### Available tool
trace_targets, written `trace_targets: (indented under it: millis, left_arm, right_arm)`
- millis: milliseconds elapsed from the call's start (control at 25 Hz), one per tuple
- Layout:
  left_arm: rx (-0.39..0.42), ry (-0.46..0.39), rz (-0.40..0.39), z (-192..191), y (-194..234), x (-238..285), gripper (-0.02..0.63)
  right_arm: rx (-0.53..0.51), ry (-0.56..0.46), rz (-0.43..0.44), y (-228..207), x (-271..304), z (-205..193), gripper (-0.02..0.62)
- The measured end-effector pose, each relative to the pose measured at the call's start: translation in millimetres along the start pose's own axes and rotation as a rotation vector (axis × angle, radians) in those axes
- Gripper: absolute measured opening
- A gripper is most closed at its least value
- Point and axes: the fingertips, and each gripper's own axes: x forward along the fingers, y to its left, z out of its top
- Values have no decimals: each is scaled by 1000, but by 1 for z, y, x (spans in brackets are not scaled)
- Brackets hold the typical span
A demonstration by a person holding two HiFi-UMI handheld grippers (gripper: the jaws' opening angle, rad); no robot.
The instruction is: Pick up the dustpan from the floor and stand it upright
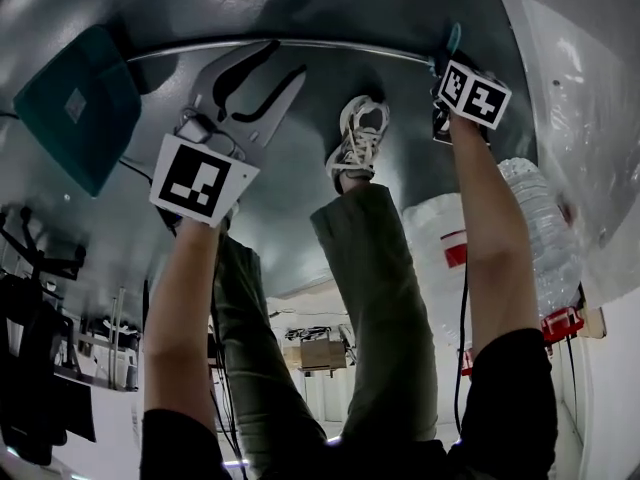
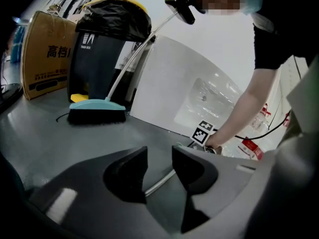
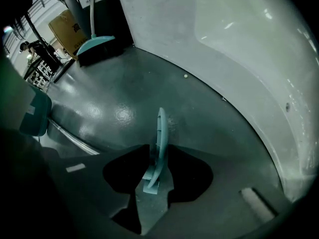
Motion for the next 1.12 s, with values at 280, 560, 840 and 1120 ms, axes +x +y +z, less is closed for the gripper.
trace_targets:
  millis: [280,560,840,1120]
  left_arm:
    - [2,-8,-3,1,1,-1,163]
    - [-9,-7,8,-1,8,-9,163]
    - [-4,-16,25,16,10,-21,163]
    - [21,-49,24,55,1,-51,163]
  right_arm:
    - [-1,32,-9,1,10,-1,77]
    - [-1,70,3,3,8,-2,74]
    - [66,-32,-58,5,-30,25,62]
    - [49,-147,-95,20,-103,52,61]
